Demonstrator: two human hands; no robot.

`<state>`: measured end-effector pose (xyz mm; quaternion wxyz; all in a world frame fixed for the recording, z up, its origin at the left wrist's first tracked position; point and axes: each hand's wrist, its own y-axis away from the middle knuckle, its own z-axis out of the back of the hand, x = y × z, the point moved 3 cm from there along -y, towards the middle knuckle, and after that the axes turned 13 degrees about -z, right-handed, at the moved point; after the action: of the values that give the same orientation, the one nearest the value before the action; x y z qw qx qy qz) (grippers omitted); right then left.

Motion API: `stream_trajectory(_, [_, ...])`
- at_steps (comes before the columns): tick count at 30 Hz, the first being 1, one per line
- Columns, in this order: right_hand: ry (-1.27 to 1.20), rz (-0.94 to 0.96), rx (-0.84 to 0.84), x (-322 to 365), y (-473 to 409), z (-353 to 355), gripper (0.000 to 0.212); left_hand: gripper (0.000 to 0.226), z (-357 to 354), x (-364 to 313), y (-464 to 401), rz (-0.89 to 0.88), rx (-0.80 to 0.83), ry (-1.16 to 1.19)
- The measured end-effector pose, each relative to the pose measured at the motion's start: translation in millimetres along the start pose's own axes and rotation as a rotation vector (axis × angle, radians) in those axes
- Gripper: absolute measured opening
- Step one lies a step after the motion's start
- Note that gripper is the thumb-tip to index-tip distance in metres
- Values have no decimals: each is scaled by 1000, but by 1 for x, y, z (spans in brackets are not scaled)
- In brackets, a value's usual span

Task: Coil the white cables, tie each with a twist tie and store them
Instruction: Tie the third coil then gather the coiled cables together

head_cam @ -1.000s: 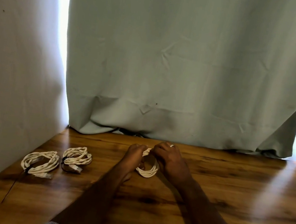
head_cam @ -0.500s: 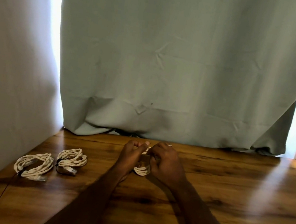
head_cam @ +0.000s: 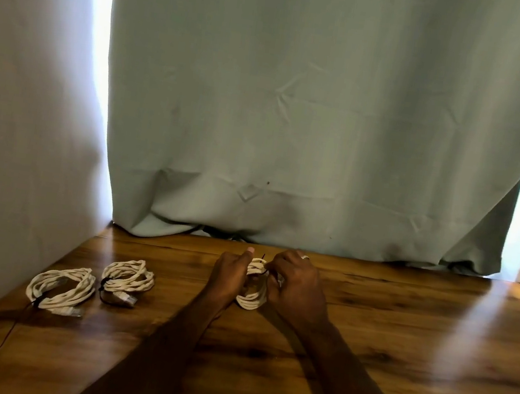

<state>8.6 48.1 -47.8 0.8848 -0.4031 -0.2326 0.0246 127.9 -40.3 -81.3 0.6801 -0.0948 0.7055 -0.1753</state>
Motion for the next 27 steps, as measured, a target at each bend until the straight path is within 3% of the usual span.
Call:
stream_trajectory(5, [19, 56, 2, 7, 5, -2, 8, 41, 1, -1, -1, -10, -18, 13])
stream_trajectory(7, [10, 62, -3, 9, 6, -2, 16, 37, 0, -2, 0, -12, -5, 32])
stream_trajectory(14, [-78, -36, 11, 5, 7, -2, 23, 29, -1, -7, 0, 2, 19, 85])
stream_trajectory(20, [-302, -285, -14, -3, 6, -7, 13, 35, -2, -6, 1, -37, 30, 95])
stream_trajectory(27, [-718, -618, 144, -9, 4, -15, 27, 34, -3, -13, 6, -116, 151, 77])
